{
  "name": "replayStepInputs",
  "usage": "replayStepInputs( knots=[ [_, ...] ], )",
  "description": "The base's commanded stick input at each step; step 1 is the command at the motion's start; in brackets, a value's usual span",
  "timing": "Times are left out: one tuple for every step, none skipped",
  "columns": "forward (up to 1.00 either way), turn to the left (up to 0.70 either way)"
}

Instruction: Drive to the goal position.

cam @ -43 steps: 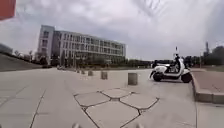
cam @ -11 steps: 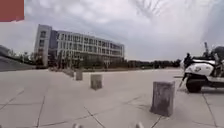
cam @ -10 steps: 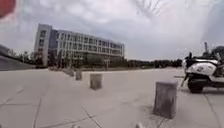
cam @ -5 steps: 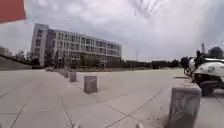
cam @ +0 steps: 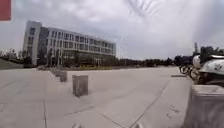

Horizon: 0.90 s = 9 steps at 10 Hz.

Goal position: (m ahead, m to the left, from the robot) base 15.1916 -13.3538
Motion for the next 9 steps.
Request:
replayStepInputs(
  knots=[
    [0.7, 0.0],
    [0.7, 0.0],
    [0.7, 0.0],
    [0.7, 0.0],
    [0.7, 0.0],
    [0.7, 0.0],
    [0.7, -0.11],
    [0.7, -0.14],
    [0.7, -0.14]
  ],
)
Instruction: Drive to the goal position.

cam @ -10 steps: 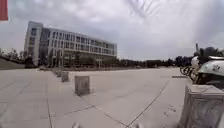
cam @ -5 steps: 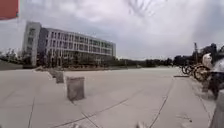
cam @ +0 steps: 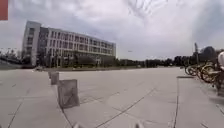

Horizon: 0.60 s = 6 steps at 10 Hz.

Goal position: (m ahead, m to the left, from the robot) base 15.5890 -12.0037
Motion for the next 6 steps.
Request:
replayStepInputs(
  knots=[
    [0.7, -0.14],
    [0.7, -0.14],
    [0.7, -0.14],
    [0.7, -0.14],
    [0.7, -0.14],
    [0.7, -0.14]
  ],
)
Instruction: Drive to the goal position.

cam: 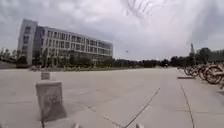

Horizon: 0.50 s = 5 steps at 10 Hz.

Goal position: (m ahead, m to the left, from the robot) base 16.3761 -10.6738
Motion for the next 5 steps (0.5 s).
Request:
replayStepInputs(
  knots=[
    [0.7, -0.14],
    [0.7, -0.14],
    [0.7, -0.14],
    [0.7, -0.14],
    [0.7, -0.14]
  ],
)
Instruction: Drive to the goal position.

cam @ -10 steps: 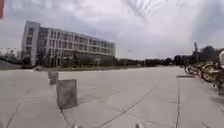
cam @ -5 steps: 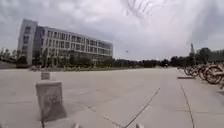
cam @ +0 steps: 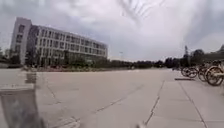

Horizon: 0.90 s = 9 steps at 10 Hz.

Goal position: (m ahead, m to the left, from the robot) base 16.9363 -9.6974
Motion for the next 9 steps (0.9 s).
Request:
replayStepInputs(
  knots=[
    [0.7, -0.14],
    [0.7, -0.14],
    [0.7, -0.14],
    [0.7, -0.14],
    [0.7, -0.14],
    [0.7, -0.14],
    [0.7, -0.14],
    [0.7, -0.14],
    [0.7, -0.14]
  ],
)
